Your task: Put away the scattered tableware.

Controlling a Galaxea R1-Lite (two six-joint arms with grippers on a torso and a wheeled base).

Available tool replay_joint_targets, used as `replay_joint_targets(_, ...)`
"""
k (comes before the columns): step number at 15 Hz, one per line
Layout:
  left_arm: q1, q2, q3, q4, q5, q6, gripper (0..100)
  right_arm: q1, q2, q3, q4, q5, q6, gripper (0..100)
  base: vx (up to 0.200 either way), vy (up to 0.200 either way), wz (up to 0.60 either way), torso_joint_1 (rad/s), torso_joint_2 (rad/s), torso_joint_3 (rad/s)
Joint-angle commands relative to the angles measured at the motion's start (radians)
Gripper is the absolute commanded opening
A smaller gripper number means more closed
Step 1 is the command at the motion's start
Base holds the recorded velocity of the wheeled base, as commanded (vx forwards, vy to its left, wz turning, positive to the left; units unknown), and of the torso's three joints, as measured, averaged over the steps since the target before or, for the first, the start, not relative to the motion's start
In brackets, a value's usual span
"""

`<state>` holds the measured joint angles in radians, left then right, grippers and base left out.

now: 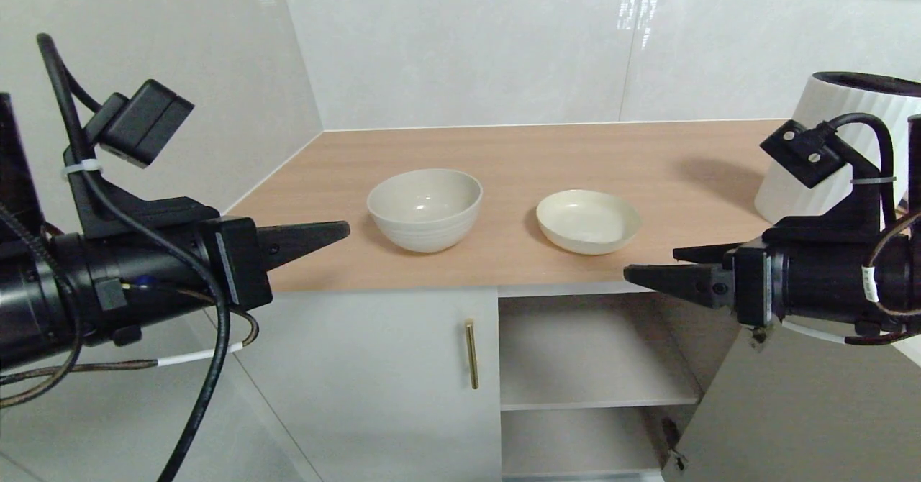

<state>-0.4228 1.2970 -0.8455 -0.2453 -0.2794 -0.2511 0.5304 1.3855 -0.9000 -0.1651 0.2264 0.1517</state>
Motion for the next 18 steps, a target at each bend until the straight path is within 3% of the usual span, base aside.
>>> replay_joint_targets(1,0.001,0.019,-0.010,0.001,0.002,-0.002,0,-0.003,0.023,-0.002,-0.033,0.001,0.000,100,0.000,0.000,0.00,0.105,-0.29,-0.168)
replay_joint_targets(4,0.004,0.067,-0.090,0.009,0.005,-0.028,0,-0.029,0.109,-0.131,-0.034,-0.022,0.003,100,0.000,0.000,0.00,0.045,-0.10,-0.061)
replay_joint_targets(5,0.004,0.104,-0.148,0.024,0.006,-0.062,0,-0.033,0.170,-0.258,0.088,-0.127,0.012,100,0.000,0.000,0.00,0.000,0.00,0.000)
replay_joint_targets(7,0.041,0.211,-0.300,0.077,0.014,-0.066,0,-0.036,0.244,-0.419,0.272,-0.291,0.098,100,0.000,0.000,0.00,0.000,0.00,0.000)
replay_joint_targets(8,0.061,0.246,-0.371,0.156,0.034,-0.070,0,-0.041,0.262,-0.453,0.309,-0.331,0.138,100,0.000,0.000,0.00,0.000,0.00,0.000)
replay_joint_targets(10,0.082,0.320,-0.472,0.357,0.075,-0.089,0,-0.058,0.277,-0.461,0.314,-0.351,0.144,100,0.000,0.000,0.00,0.000,0.00,0.000)
replay_joint_targets(12,0.082,0.369,-0.523,0.391,0.129,-0.155,0,-0.058,0.285,-0.459,0.315,-0.377,0.146,100,0.000,0.000,0.00,0.000,0.00,0.000)
replay_joint_targets(13,0.081,0.410,-0.557,0.390,0.192,-0.197,0,-0.059,0.303,-0.461,0.309,-0.420,0.146,100,0.000,0.000,0.00,0.000,0.00,0.000)
replay_joint_targets(18,0.070,0.438,-0.583,0.383,0.298,-0.200,0,-0.058,0.313,-0.459,0.305,-0.438,0.147,100,0.000,0.000,0.00,0.000,0.00,0.000)
